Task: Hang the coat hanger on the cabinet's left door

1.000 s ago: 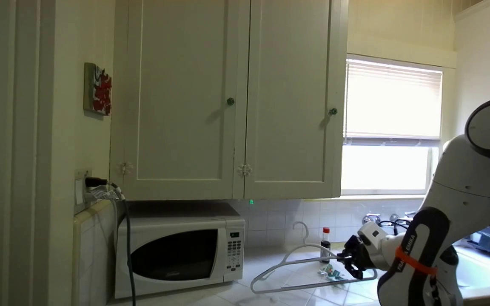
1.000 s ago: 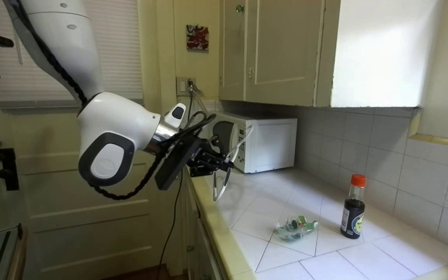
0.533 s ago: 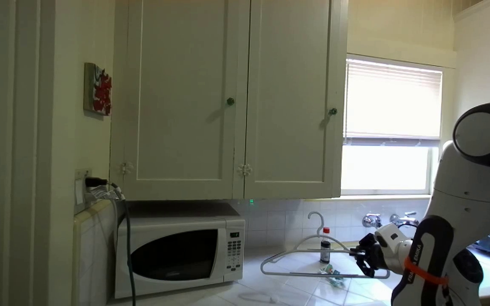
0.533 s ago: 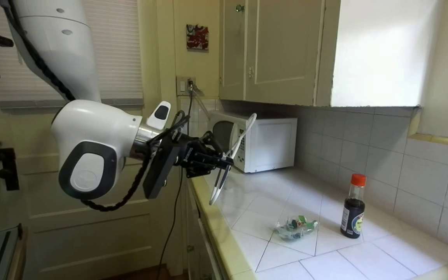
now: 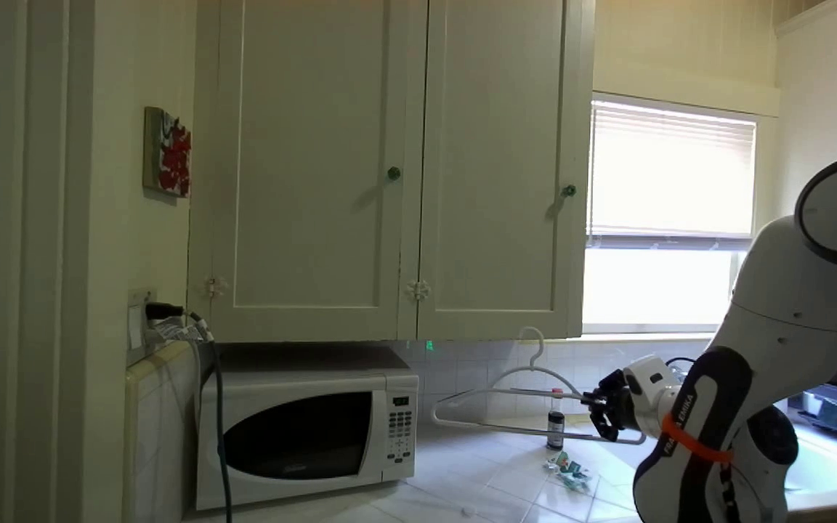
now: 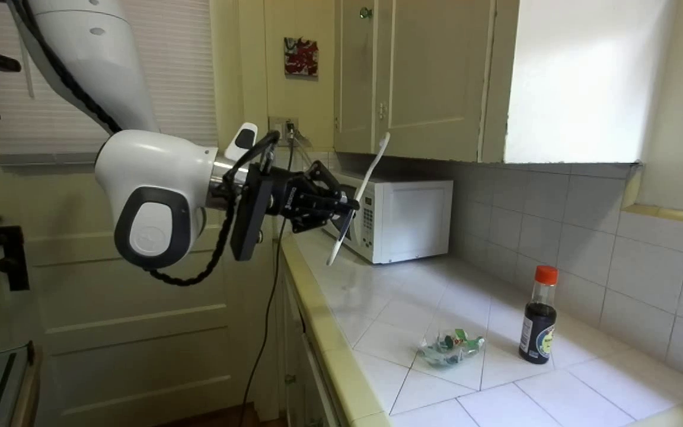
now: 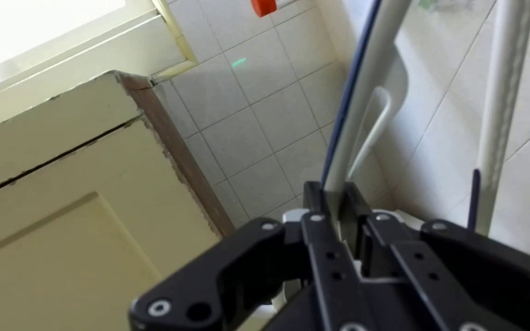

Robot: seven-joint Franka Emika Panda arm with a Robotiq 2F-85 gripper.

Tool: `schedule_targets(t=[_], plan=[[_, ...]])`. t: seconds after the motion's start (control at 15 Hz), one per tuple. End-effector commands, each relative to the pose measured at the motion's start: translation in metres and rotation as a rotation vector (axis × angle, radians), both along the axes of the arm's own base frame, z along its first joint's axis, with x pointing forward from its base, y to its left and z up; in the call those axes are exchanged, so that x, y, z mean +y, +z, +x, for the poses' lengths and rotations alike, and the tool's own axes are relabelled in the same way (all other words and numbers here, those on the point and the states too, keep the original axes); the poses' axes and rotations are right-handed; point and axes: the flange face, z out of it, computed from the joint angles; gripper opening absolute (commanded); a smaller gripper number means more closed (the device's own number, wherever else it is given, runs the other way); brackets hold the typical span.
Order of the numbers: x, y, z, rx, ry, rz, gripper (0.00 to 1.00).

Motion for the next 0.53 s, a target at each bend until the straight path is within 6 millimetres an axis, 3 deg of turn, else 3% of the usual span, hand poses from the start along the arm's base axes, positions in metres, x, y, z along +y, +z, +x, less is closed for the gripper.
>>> schedule_targets(t=[0.0,0.07,0.13,0.4,0.47], plan=[[0.030,0.032,0.002,-0.015,-0.034,0.015,0.03],[0.016,0.016,0.006,-0.031,-0.016,0.006,0.03],[0.023,0.022,0.008,-0.039,-0.008,0.005,0.14],[0.017,0.017,0.006,-0.028,-0.018,0.004,0.14],[0.012,0.015,0.010,-0.025,-0.023,-0.006,0.03]])
